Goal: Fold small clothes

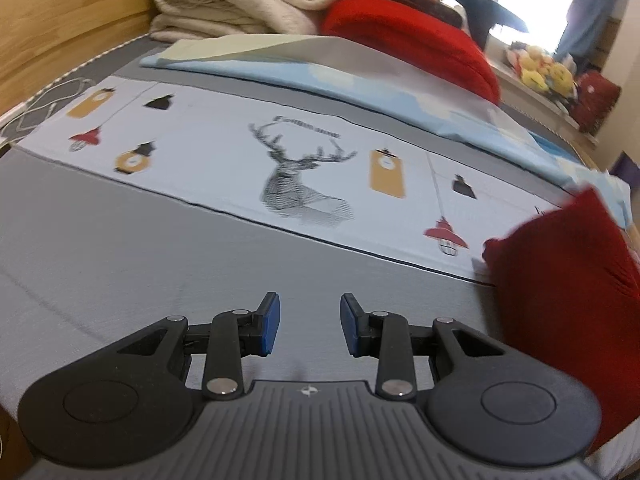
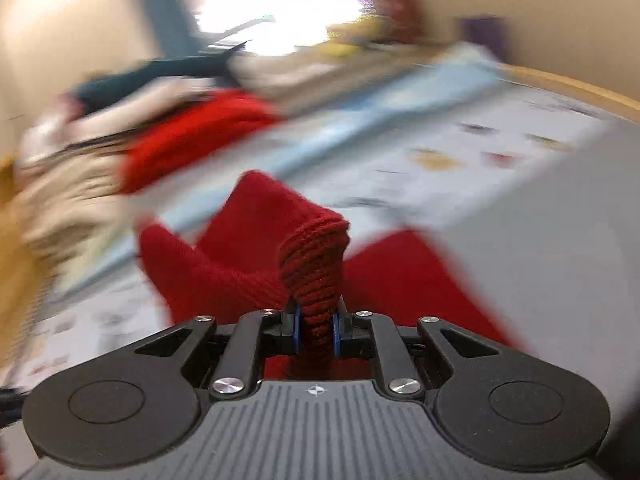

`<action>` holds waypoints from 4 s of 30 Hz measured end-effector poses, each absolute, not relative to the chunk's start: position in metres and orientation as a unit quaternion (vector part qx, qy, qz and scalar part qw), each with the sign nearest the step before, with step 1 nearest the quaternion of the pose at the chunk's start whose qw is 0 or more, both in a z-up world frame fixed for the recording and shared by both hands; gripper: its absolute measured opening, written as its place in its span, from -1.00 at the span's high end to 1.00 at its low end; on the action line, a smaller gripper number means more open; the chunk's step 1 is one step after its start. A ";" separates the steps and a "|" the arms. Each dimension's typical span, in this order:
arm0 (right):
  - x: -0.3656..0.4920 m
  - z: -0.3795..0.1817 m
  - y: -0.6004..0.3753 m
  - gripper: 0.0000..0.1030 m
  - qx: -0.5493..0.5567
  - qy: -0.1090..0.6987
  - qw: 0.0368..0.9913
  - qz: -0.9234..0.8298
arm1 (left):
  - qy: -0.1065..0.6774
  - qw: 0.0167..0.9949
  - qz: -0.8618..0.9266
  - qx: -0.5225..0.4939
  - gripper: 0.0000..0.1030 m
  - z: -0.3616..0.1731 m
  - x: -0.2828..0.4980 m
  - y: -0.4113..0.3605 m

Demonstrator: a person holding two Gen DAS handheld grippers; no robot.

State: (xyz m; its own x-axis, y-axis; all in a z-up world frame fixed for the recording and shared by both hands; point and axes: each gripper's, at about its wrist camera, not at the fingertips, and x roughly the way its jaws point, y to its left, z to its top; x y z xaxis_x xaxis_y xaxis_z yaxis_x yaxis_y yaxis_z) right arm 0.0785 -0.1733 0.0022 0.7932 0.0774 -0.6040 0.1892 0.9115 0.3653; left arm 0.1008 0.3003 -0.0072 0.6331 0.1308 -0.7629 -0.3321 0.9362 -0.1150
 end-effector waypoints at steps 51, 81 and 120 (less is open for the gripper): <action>0.195 -0.090 -0.344 0.92 0.183 0.525 0.822 0.122 | 0.469 0.864 -0.136 0.122 0.09 -0.109 0.113 -0.076; 0.258 -0.104 -0.335 0.92 0.276 0.462 0.843 -0.009 | 0.470 0.876 -0.107 -0.022 0.03 -0.080 0.108 -0.034; 0.217 -0.123 -0.348 -0.01 0.248 0.557 0.788 0.080 | 0.487 0.867 -0.104 -0.030 -0.64 -0.024 0.164 -0.003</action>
